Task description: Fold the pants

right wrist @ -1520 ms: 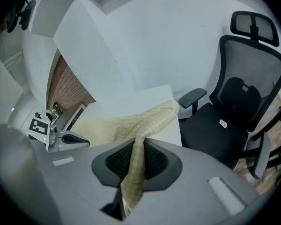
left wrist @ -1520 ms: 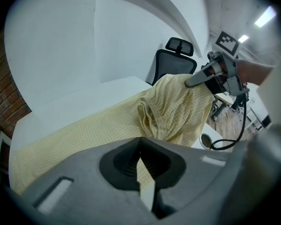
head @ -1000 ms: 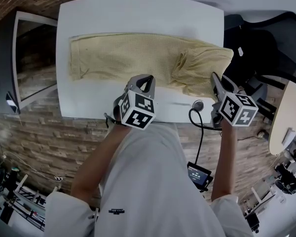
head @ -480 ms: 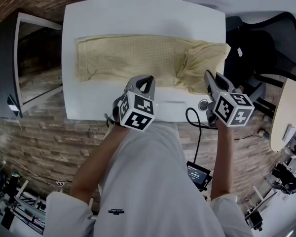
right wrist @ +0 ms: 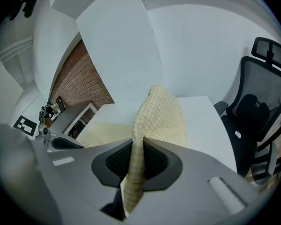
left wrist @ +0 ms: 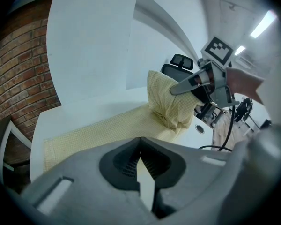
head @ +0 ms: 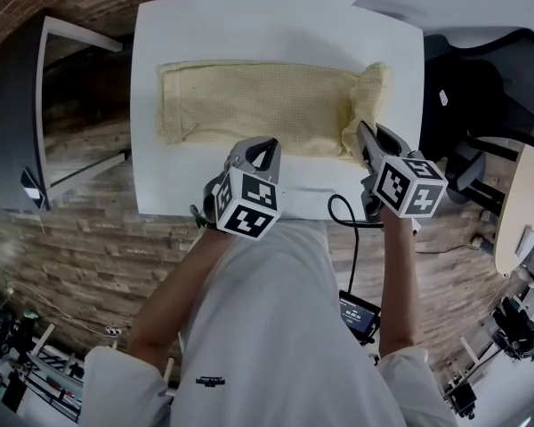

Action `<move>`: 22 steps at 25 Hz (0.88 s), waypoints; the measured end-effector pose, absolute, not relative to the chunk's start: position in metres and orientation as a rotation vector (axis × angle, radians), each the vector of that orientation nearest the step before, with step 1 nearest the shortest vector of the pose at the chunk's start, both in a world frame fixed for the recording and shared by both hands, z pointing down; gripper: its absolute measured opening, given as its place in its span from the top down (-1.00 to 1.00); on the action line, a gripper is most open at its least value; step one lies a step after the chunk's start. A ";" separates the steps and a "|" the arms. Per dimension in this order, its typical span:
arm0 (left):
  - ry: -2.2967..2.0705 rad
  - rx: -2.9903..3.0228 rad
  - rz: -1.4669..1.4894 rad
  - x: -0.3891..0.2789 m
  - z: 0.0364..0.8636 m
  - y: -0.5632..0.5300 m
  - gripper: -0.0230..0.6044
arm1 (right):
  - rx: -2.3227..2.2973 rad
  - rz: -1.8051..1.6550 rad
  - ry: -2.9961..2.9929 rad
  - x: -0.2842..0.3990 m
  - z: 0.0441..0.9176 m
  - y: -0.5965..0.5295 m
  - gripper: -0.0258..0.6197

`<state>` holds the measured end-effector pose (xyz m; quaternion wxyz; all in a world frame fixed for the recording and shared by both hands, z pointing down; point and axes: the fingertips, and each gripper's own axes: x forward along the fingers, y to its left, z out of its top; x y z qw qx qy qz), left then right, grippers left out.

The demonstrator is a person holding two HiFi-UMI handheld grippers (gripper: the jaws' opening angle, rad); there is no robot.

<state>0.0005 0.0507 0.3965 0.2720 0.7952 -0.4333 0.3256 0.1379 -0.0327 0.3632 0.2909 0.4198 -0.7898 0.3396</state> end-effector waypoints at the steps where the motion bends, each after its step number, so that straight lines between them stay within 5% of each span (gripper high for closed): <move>1: -1.166 2.139 0.878 -0.004 0.397 0.052 0.92 | 1.120 0.917 -2.105 0.132 0.367 -0.032 0.78; 16: -1.146 2.135 0.903 -0.054 0.409 0.069 0.92 | 1.047 0.970 -2.048 0.040 0.425 -0.015 0.76; 22: -1.156 2.125 0.901 -0.071 0.412 0.074 0.92 | 0.914 1.060 -2.079 -0.003 0.442 0.002 0.46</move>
